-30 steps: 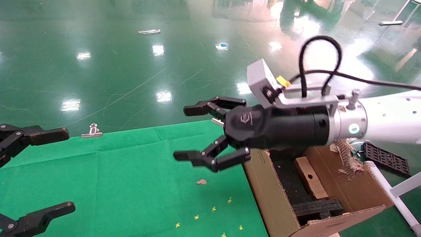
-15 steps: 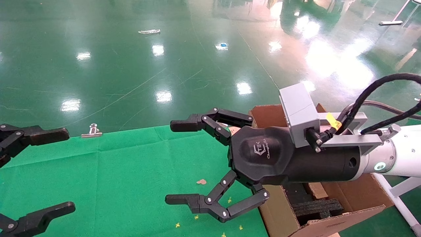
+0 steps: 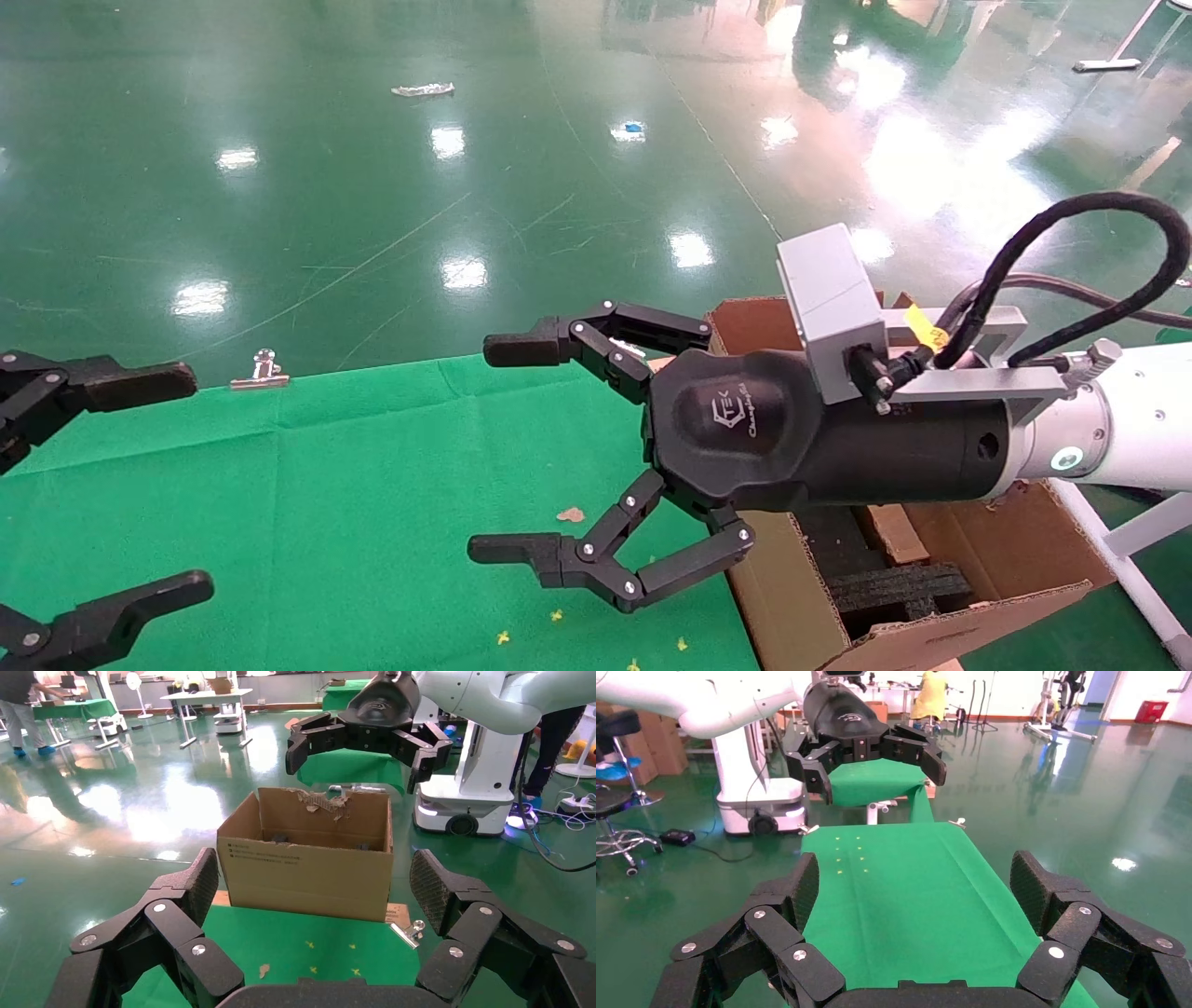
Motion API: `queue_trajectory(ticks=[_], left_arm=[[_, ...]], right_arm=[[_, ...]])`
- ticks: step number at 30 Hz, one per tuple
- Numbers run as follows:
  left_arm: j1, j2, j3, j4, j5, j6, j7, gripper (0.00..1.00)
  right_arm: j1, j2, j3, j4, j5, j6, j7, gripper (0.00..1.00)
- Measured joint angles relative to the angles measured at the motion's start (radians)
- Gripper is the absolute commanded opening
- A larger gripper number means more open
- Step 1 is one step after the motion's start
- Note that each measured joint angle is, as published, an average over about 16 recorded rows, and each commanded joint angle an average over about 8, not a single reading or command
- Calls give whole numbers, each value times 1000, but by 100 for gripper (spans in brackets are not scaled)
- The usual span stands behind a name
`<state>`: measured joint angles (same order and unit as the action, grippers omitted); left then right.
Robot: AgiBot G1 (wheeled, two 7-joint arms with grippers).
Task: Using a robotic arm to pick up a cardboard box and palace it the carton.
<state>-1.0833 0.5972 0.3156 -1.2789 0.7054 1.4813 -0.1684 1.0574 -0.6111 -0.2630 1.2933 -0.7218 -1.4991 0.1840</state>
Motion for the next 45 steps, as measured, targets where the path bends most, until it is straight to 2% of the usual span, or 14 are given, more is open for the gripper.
queue_trajectory(ticks=[2,8,29,33,34,35,39,42,45], left_arm=[[0,0,0,0,0,0,0,12],[0,0,0,0,0,0,0,10],[0,0,0,0,0,0,0,15],[0,0,0,0,0,0,0,19],[0,0,0,0,0,0,0,21],[0,0,0,0,0,0,0,30],[0,0,0,0,0,0,0,71],[0,0,0,0,0,0,0,98],[0,0,0,0,0,0,0,100]], right_arm=[[3,0,-3,-2,-1,1,1,100],[9,0,-9,-5,-5,2,2,100],[18,0,-17,-10,-9,4,4,100],[18,0,-18,-10,-9,4,4,100],[18,0,-18,-10,-9,4,4,100],[18,0,-18,-10,-9,4,4,100],[18,0,-18,-10,-9,4,5,100],[19,0,-18,-10,-10,4,5,100],[19,0,-19,-11,-10,4,5,100]])
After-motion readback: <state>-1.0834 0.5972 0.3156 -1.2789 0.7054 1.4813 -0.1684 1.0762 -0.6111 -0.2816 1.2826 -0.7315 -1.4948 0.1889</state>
